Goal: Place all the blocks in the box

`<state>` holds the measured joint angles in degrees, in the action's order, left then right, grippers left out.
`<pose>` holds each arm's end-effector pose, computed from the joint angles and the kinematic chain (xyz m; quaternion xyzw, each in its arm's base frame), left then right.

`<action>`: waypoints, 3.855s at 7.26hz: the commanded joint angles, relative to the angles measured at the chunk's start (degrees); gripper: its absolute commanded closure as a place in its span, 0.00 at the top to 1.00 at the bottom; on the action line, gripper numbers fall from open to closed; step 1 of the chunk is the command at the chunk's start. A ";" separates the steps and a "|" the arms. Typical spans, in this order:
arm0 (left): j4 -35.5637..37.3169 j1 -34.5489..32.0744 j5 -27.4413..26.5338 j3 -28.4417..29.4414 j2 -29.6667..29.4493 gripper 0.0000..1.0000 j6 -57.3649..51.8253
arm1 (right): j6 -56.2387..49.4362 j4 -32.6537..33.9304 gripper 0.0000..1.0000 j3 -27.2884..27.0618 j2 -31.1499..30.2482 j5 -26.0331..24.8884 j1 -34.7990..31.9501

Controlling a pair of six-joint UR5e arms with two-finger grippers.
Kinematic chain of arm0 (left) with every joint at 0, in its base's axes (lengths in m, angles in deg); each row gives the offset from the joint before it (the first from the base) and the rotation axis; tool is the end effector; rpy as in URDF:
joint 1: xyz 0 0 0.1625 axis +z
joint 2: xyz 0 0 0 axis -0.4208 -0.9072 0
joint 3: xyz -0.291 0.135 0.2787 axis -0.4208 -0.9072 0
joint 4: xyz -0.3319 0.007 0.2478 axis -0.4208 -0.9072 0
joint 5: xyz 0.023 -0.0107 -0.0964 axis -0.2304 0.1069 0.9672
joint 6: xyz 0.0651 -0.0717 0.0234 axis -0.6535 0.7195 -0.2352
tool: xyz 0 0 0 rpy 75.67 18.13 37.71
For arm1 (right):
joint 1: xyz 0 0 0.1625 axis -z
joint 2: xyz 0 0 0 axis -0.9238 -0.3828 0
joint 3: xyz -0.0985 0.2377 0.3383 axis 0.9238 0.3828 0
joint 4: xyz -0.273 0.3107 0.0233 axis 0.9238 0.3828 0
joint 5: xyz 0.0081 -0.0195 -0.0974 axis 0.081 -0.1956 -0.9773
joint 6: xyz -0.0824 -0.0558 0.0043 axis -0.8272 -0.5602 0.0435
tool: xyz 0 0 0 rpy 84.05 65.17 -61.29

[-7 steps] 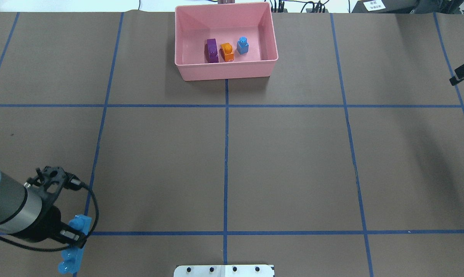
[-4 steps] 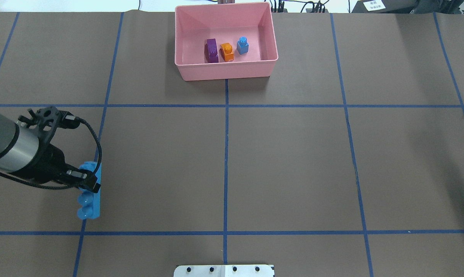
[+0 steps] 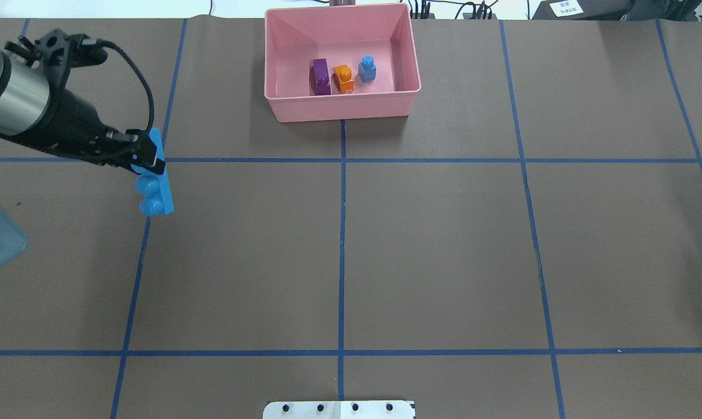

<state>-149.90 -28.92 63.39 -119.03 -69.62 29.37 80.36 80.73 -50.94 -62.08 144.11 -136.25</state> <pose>0.2597 -0.4695 0.2333 0.0783 0.5215 0.0304 0.8491 -0.0515 -0.3153 0.7014 0.0066 -0.3686 -0.1785 0.9123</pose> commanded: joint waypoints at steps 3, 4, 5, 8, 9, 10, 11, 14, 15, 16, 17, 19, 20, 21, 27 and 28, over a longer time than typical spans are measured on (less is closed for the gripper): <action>-0.32 -1.75 0.02 10.60 -12.78 0.00 3.59 | -5.55 -6.74 1.00 -0.02 -11.27 -2.07 5.38; -0.50 -1.75 -0.07 11.74 -13.40 0.00 3.59 | -6.44 -6.74 1.00 0.07 -13.04 -4.00 5.39; -2.15 -1.75 -0.07 12.71 -13.50 0.00 3.59 | -7.32 -6.74 1.00 1.21 -13.23 -4.28 5.56; -8.49 -1.66 -0.77 23.68 -21.03 0.00 5.08 | -8.64 -6.65 1.00 3.23 -13.14 -3.49 6.96; -8.58 -1.66 -1.12 27.54 -25.06 0.00 5.09 | -9.08 -6.74 0.99 4.11 -13.14 -3.49 7.32; -9.89 -1.57 -4.17 32.36 -29.88 0.00 5.78 | -9.09 -6.65 0.98 4.38 -13.14 -2.18 7.67; -13.64 -1.57 -4.64 36.06 -31.41 0.00 6.75 | -9.00 -6.74 0.98 5.69 -13.14 -2.00 8.02; -27.35 -0.44 -10.86 54.66 -39.56 0.00 6.84 | -8.65 -6.65 0.89 6.31 -13.14 -0.77 8.99; -28.00 -0.43 -10.88 55.26 -39.95 0.00 6.85 | -8.65 -6.65 0.80 7.10 -13.14 -0.68 9.16; -28.01 -0.43 -10.88 55.26 -39.95 0.00 6.76 | -8.47 -6.65 0.49 7.45 -13.14 -0.68 9.34; -28.01 -0.43 -10.88 55.26 -39.95 0.00 6.76 | -8.64 -6.65 0.15 7.46 -13.06 -0.68 9.52; -28.01 -0.34 -10.88 55.44 -39.95 0.00 6.76 | -9.08 -7.44 0.00 7.46 -12.53 -0.68 9.87; -28.01 -0.08 -10.88 55.26 -40.04 0.00 6.84 | -9.09 -7.97 0.00 7.46 -12.70 -0.68 9.87; -28.01 0.36 -10.88 55.26 -40.04 0.00 6.85 | -9.43 -8.06 0.00 6.24 -14.01 -0.59 9.69; -30.19 3.00 -18.79 65.00 -44.96 0.00 7.20 | -11.61 -8.06 0.00 -3.88 -22.03 -1.20 -2.20; -30.64 3.00 -20.36 65.54 -44.96 0.00 7.63 | -13.03 -7.89 0.00 -3.79 -19.58 -1.29 -6.70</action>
<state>-179.55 -26.06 44.75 -55.05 -114.15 36.64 69.16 72.74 -54.62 -83.80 142.98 -137.00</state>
